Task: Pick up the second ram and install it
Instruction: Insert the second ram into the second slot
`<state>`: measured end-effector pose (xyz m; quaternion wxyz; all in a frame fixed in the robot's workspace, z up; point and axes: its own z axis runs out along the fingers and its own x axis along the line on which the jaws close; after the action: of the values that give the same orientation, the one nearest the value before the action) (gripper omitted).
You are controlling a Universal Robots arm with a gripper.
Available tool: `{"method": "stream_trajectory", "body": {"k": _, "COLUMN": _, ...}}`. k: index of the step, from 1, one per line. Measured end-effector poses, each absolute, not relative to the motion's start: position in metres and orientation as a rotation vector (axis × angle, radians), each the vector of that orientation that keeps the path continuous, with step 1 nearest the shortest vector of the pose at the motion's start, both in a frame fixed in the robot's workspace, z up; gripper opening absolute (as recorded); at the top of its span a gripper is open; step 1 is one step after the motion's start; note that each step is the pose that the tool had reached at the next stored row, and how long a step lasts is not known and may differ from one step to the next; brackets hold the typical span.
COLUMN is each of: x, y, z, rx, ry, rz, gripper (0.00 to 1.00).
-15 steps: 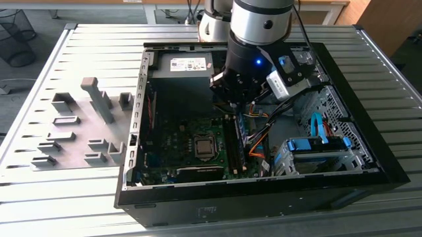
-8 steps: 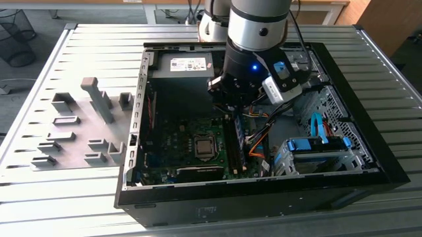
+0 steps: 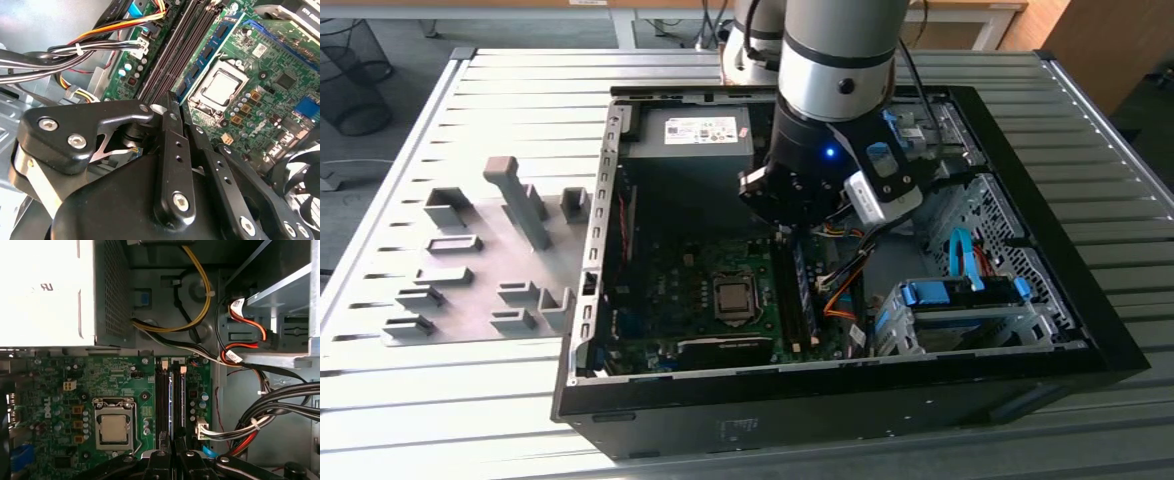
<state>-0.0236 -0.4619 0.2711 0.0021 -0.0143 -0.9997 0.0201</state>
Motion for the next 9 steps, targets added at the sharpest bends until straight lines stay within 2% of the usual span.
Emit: {"method": "stream_trajectory", "body": {"k": 9, "x": -0.0235, "y": -0.4623, "z": 0.2672, "rx": -0.005, "ry": -3.137, "rz": 0.063, "gripper": 0.14}}
